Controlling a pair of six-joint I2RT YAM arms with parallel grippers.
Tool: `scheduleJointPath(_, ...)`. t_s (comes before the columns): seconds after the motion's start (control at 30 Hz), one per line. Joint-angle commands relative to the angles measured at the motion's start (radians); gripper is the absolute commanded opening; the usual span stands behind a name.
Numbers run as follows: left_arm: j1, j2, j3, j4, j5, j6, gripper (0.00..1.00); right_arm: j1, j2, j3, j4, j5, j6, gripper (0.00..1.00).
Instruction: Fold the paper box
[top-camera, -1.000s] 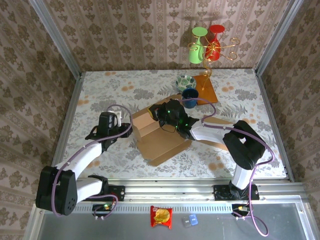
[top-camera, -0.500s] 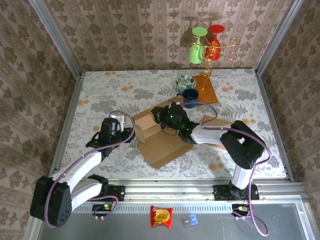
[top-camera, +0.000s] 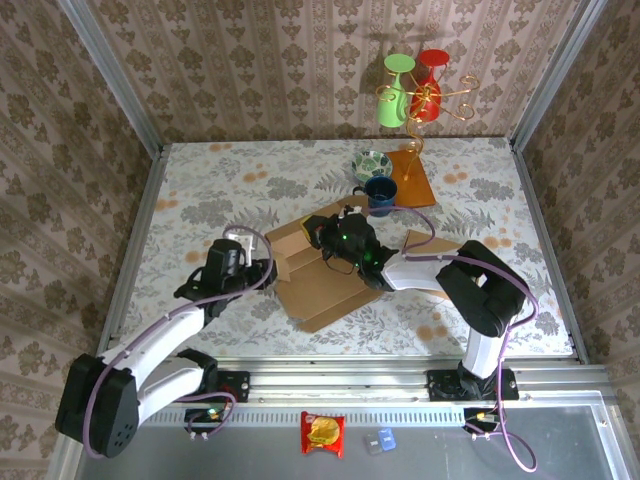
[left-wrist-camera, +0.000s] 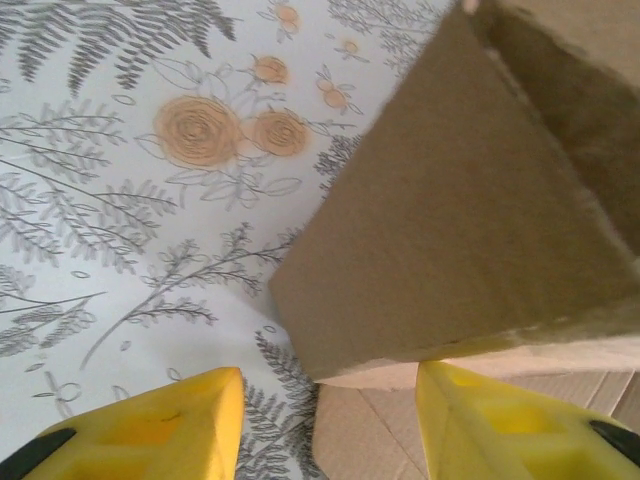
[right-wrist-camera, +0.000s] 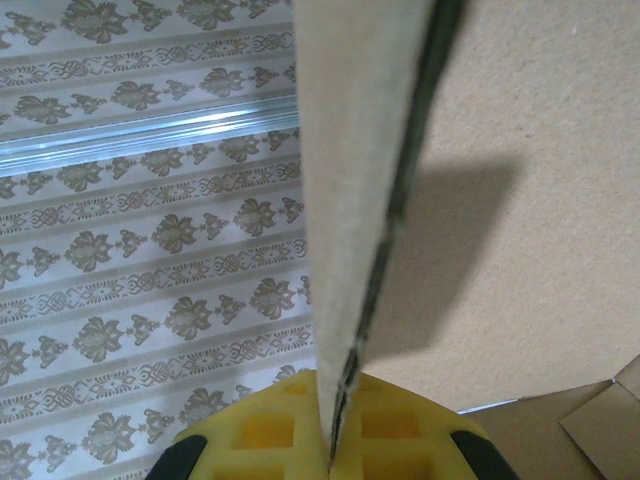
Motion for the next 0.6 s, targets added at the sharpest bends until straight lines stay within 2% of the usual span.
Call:
scheduleJointPath(0.0,-0.027,0.016,0.0,0.023,-0.036,0.036,0.51,0.008,0.014,-0.022,0.044,0.017,-0.008,0.0)
scheduleJointPath(0.23,-0.046,0.066,-0.001,0.048,-0.099,0.063,0.49,0.013,0.03,-0.039,0.069,0.014,-0.015,0.0)
scheduleJointPath(0.4,-0.051,0.084,0.001,0.076,-0.107,0.073,0.4,0.02,0.046,-0.057,0.108,0.016,-0.039,0.0)
scheduleJointPath(0.57,-0.07,0.074,-0.002,0.092,-0.118,0.071,0.36,0.034,0.05,-0.081,0.141,0.051,-0.069,0.0)
